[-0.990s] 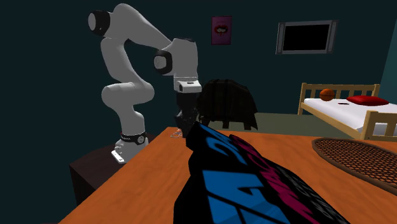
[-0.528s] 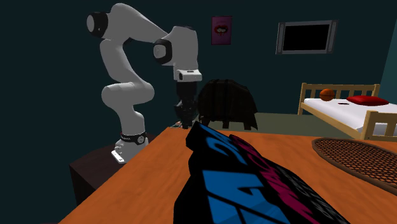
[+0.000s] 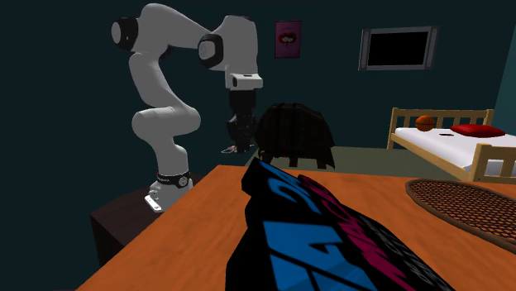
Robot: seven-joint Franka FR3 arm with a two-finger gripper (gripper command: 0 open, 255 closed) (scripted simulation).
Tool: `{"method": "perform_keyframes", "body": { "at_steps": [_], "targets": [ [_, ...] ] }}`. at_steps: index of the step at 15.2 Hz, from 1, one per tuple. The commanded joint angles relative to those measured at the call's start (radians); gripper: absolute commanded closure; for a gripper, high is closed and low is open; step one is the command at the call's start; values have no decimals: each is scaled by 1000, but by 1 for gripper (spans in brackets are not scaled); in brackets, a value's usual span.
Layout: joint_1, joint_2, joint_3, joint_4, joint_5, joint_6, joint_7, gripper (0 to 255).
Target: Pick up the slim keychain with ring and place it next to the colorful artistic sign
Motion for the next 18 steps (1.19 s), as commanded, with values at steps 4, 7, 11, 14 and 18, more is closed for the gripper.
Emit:
{"method": "perform_keyframes", "body": {
  "at_steps": [4, 7, 11, 14, 18],
  "targets": [
    [-2, -18, -3, 56, -2, -74, -1, 255],
    [-2, -24, -4, 93, -3, -117, -1, 255],
    [-2, -29, -5, 143, -4, -173, -1, 255],
    [-3, -30, -6, 183, -5, -213, 0, 255],
    [-3, -28, -7, 238, -6, -266, 0, 255]
  ]
}}
